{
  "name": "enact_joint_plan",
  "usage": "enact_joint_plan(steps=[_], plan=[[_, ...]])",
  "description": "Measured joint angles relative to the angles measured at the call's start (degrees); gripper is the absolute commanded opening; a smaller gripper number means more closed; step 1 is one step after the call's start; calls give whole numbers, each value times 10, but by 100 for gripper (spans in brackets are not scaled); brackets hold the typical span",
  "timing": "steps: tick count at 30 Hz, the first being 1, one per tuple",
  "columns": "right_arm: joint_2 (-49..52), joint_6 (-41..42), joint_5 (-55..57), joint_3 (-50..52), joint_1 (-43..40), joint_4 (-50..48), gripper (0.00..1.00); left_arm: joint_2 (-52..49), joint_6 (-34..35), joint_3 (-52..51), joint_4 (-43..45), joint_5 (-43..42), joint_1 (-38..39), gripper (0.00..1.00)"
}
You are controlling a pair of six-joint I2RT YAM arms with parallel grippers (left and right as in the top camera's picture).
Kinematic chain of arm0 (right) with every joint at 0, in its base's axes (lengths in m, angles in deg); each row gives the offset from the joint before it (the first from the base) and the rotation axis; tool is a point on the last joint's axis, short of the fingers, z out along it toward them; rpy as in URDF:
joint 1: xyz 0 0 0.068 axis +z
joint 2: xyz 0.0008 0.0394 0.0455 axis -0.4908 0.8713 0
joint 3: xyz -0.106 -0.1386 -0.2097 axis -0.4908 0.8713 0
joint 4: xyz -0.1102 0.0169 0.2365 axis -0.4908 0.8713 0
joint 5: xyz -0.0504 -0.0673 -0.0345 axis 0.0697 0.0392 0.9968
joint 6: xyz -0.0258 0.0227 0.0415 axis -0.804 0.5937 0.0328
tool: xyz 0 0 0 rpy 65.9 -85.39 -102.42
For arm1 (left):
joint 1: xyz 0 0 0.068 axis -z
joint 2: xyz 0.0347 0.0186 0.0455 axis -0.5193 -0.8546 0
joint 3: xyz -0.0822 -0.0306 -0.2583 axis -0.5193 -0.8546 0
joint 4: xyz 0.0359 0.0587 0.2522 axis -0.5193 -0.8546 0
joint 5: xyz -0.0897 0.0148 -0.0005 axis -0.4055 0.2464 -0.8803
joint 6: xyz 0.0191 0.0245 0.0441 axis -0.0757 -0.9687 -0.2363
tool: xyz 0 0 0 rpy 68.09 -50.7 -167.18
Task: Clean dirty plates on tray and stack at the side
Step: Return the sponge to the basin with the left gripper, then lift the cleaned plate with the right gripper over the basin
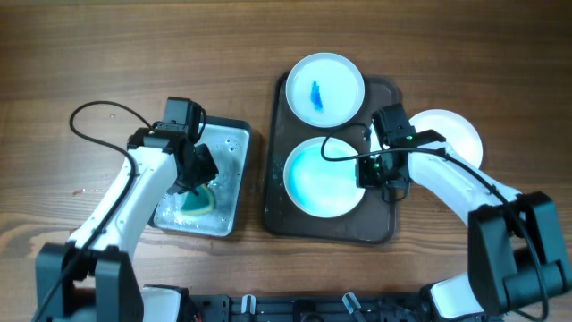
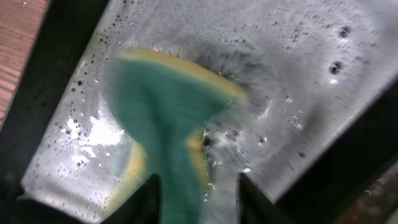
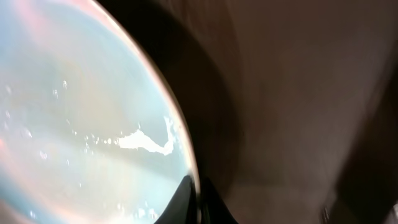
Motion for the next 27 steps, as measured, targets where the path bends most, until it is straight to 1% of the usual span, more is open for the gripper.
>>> enact_joint_plan(steps=[2, 6, 11, 13, 15, 17, 22, 27], plan=[[-18, 0, 0, -8, 0, 39, 4, 21, 1, 11, -15, -4, 0, 73], [-55, -1, 2, -72, 0, 136, 4, 76, 1, 35, -39, -9, 0, 80], [-62, -12, 6, -167, 9, 200, 4, 163, 2, 52, -66, -12, -7, 85], [-61, -13, 9, -192, 25, 205, 4, 191, 4, 62, -80, -14, -20, 88], [-54, -14, 12, -218, 46, 207, 4, 220, 9, 77, -95, -16, -37, 95], [-38, -14, 14, -248, 70, 205, 4, 249, 11, 95, -110, -20, -58, 99], [36, -12, 17, -333, 143, 175, 4, 321, 19, 125, -126, -34, -95, 100], [111, -3, 60, -395, 222, 103, 4, 370, 19, 125, -135, -40, -101, 100]])
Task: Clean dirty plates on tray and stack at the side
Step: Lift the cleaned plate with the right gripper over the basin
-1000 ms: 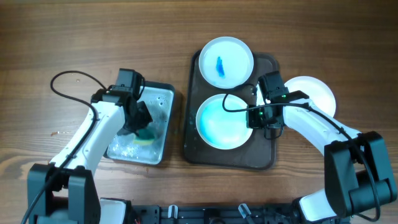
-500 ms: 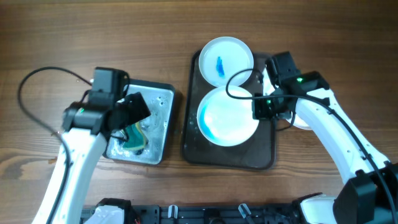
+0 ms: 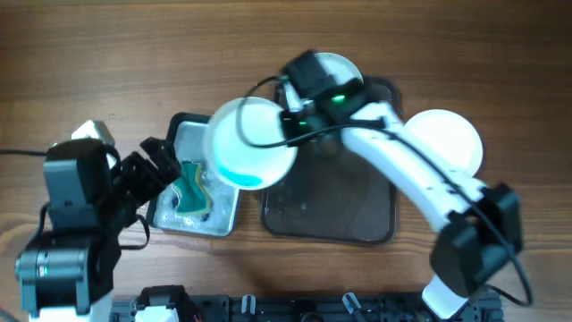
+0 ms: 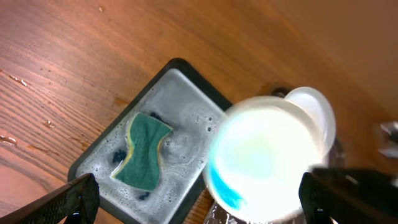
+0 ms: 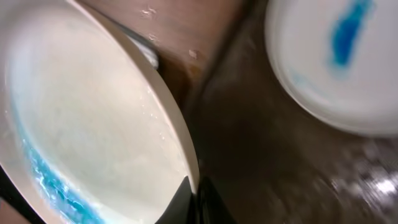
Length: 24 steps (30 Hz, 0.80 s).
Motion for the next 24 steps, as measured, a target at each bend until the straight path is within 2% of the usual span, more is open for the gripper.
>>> enact_joint_plan(steps=[4, 8, 16, 24], plan=[[12, 5, 62, -5, 56, -70, 4, 16, 0, 0, -2, -2, 0, 100], [12, 5, 169, -10, 116, -108, 4, 17, 0, 0, -2, -2, 0, 100], [12, 5, 402, -10, 214, -130, 4, 17, 0, 0, -2, -1, 0, 100], [12, -11, 544, -10, 245, -136, 4, 17, 0, 0, -2, -1, 0, 100]])
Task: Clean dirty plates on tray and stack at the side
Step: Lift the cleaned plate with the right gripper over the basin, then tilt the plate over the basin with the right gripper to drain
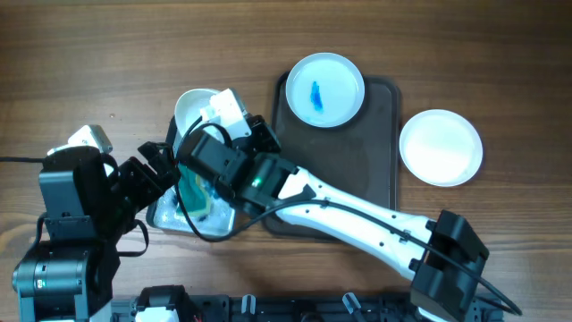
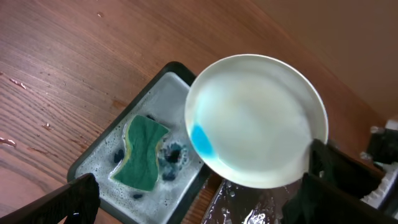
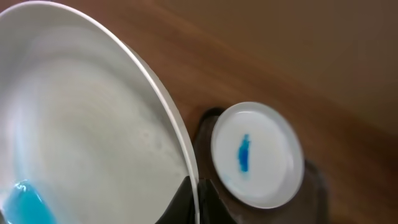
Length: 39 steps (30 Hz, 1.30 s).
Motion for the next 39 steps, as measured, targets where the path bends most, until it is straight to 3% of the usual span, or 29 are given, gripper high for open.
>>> enact_joint_plan(steps=[14, 39], plan=[[-17, -61, 172, -1, 65, -17, 4, 0, 0, 0, -6, 6, -4, 100], [-17, -163, 207, -1, 70, -56, 4, 0, 0, 0, -4, 7, -4, 100]])
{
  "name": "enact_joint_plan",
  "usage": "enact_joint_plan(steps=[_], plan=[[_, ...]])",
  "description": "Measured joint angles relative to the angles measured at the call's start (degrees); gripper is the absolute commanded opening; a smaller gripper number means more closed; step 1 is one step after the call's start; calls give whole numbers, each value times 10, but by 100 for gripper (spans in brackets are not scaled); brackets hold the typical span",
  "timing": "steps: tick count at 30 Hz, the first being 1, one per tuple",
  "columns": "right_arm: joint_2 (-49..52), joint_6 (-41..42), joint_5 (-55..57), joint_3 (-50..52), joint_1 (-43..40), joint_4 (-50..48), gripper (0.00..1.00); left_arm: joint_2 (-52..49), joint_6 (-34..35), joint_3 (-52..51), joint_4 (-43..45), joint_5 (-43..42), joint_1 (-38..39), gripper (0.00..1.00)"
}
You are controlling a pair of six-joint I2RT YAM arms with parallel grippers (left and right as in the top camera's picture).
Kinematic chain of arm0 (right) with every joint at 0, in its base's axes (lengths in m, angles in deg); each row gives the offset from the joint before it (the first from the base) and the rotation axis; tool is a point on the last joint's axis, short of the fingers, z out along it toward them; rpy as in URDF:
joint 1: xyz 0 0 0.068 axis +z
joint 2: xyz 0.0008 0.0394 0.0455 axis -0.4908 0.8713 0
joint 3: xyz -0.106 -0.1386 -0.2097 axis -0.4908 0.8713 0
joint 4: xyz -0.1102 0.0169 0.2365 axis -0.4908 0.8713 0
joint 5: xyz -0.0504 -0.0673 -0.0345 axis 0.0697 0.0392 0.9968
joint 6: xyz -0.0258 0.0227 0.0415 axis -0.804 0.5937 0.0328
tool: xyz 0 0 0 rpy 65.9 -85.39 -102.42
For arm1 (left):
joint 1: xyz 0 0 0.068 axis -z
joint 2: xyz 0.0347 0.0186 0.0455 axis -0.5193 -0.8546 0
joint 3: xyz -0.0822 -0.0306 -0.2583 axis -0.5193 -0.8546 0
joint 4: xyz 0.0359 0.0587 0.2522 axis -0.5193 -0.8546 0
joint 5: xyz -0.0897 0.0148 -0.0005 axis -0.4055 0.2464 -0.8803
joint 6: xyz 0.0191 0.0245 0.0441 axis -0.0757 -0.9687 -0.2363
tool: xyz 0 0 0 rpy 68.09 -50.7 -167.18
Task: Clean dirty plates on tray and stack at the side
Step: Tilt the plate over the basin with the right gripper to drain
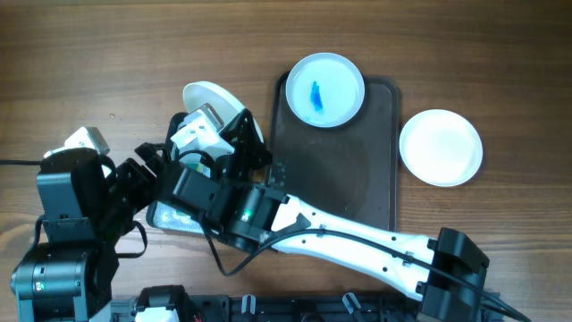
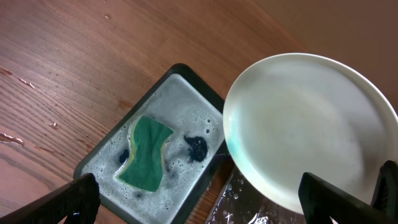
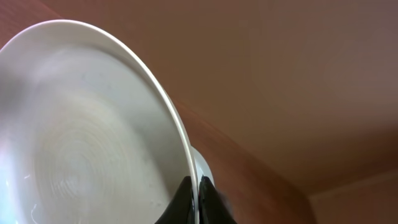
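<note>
My right gripper (image 3: 198, 190) is shut on the rim of a white plate (image 1: 213, 100). It holds the plate steeply tilted over the soapy metal basin (image 2: 107, 176); the plate's face (image 2: 311, 130) shows white. A green and yellow sponge (image 2: 144, 154) lies in the foam beside a dark blue blot (image 2: 196, 148). My left gripper (image 2: 199, 208) hangs high above the basin, open wide and empty. On the dark tray (image 1: 335, 170) stands a plate with a blue smear (image 1: 324, 88). A clean white plate (image 1: 441, 147) rests on the table right of the tray.
My right arm (image 1: 340, 234) stretches across the front of the tray from the right. The left arm's body (image 1: 67, 210) stands at the table's front left. Bare wooden tabletop (image 1: 116, 54) lies behind the basin.
The held plate is tilted more steeply and sits a little farther back. The blue pool at its low edge is gone, and a dark blue blot lies in the basin foam. Left gripper unchanged.
First my left gripper was down at the sponge in the basin while my right gripper held the rim of a blue-wet plate on the tray. Then the left stood raised and open, the plate over the basin. Blue pooled at its low edge; now its face is white.
</note>
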Motion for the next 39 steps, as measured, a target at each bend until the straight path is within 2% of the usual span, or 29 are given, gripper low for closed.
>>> enact_joint_plan(steps=[25, 39], plan=[[0, -35, 10, 0, 6, -26, 4, 0, 0, 0, -1, 0, 0, 100], [0, -119, 38, 0, 7, -116, 4, 0, 0, 0, 3, 0, 0, 100]])
